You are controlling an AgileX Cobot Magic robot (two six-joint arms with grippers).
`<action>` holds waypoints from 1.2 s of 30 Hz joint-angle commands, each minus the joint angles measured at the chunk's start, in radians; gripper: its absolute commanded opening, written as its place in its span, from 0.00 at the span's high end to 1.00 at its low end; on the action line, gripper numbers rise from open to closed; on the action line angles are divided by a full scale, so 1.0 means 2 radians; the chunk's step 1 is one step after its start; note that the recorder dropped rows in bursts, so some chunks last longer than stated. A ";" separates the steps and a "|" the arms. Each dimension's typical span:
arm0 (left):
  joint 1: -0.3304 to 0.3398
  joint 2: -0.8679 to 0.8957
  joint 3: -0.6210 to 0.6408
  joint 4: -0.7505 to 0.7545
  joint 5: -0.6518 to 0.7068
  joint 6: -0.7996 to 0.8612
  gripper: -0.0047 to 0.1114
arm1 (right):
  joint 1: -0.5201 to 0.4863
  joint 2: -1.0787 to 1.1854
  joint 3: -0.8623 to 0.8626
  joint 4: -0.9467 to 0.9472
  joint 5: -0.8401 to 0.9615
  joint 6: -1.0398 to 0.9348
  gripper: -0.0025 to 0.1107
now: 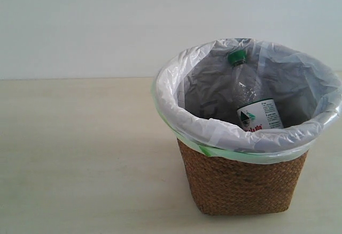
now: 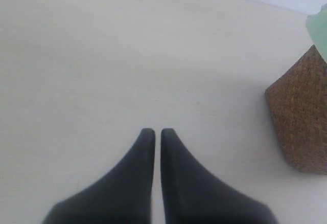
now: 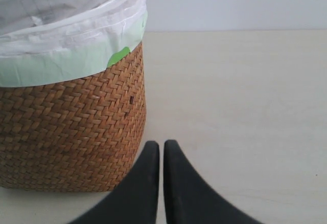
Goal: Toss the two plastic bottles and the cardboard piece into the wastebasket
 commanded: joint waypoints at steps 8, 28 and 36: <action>0.054 -0.115 0.021 -0.002 -0.078 -0.005 0.93 | -0.003 -0.002 0.000 -0.003 -0.003 -0.002 0.98; 0.171 -0.241 0.230 -0.001 -0.414 0.052 0.93 | -0.003 -0.002 0.000 -0.003 -0.003 -0.002 0.98; 0.171 -0.241 0.240 -0.001 -0.318 0.052 0.93 | -0.003 -0.002 0.000 -0.003 -0.003 -0.002 0.98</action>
